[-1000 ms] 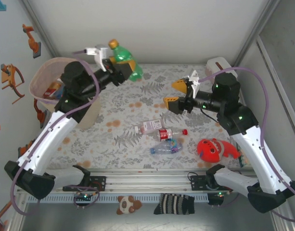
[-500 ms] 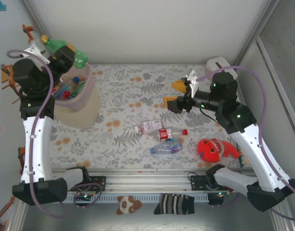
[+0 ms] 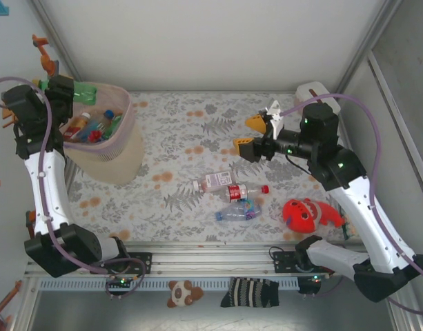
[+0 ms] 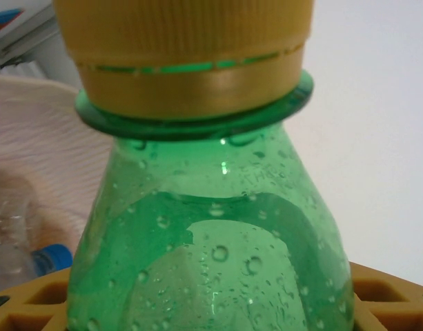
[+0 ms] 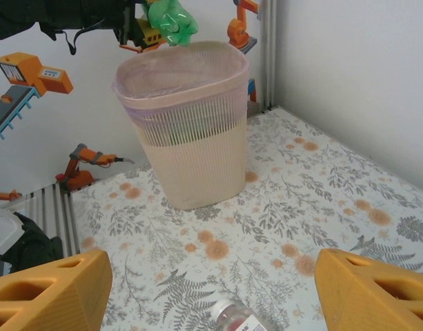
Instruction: Put the plastic bottles in the bin
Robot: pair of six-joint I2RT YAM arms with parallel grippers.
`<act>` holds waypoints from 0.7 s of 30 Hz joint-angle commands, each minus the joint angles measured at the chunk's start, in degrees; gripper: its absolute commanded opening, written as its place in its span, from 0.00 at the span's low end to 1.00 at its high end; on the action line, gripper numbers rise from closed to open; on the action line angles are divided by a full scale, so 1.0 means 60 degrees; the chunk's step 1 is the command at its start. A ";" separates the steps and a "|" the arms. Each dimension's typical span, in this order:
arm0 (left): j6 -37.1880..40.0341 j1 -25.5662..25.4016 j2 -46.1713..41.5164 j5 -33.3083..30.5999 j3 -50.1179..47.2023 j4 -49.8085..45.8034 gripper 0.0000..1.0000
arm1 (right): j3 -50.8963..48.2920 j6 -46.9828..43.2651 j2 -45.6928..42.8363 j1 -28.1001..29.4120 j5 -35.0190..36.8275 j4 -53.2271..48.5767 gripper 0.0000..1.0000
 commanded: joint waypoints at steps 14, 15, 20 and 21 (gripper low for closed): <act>-0.0835 -0.0458 0.2688 0.0624 0.1027 -0.1339 0.57 | 0.0058 -0.0219 0.0100 0.0016 0.0083 0.0003 0.76; -0.0808 -0.0501 0.2806 0.0609 0.1126 -0.1468 0.57 | 0.0042 -0.0237 0.0093 0.0017 0.0099 0.0000 0.76; -0.0718 -0.0550 0.3175 0.0736 0.1466 -0.1992 0.69 | 0.0001 -0.0309 0.0082 0.0016 0.0117 -0.0058 0.76; -0.0666 -0.0552 0.3202 0.0744 0.1534 -0.2076 0.72 | 0.0007 -0.0305 0.0080 0.0016 0.0138 -0.0074 0.76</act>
